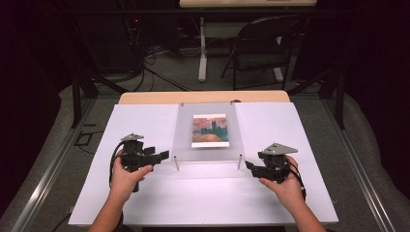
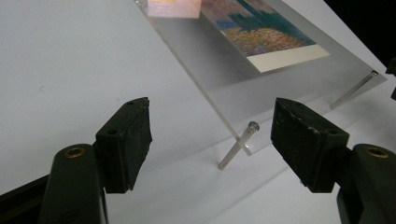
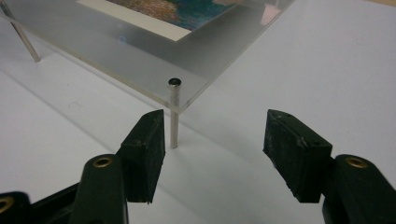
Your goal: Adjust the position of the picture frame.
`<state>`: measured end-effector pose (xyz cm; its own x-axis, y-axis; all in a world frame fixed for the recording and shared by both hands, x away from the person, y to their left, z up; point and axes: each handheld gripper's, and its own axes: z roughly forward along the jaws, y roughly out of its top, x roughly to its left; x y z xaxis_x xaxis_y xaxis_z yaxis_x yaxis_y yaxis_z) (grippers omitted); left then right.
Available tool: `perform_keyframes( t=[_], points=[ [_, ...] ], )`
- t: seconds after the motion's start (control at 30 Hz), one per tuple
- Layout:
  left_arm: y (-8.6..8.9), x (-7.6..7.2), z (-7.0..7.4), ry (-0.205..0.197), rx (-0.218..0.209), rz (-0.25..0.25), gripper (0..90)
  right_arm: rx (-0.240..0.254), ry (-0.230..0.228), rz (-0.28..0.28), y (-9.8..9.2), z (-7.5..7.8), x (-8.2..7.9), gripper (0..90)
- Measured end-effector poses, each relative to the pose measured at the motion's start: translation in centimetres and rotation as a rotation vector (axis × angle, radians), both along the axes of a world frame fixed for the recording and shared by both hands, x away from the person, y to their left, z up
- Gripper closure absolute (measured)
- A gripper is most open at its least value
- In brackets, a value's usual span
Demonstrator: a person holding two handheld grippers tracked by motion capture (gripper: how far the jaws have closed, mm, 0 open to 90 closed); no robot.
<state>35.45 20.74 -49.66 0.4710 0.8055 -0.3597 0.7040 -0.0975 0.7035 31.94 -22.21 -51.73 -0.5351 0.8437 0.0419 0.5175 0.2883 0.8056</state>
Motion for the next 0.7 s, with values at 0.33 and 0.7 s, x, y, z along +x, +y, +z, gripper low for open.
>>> perform_keyframes(
  t=[0.33,0.7],
  points=[
    [-1.9,1.7,1.2,-0.035,0.081,-0.047,32.7,-0.039,-0.023,0.011,0.3,0.8,1.4,36.9],
    [-3.4,4.5,2.0,-0.049,0.070,-0.043,35.7,-0.033,0.035,0.011,0.2,1.8,4.7,36.4]
  ],
)
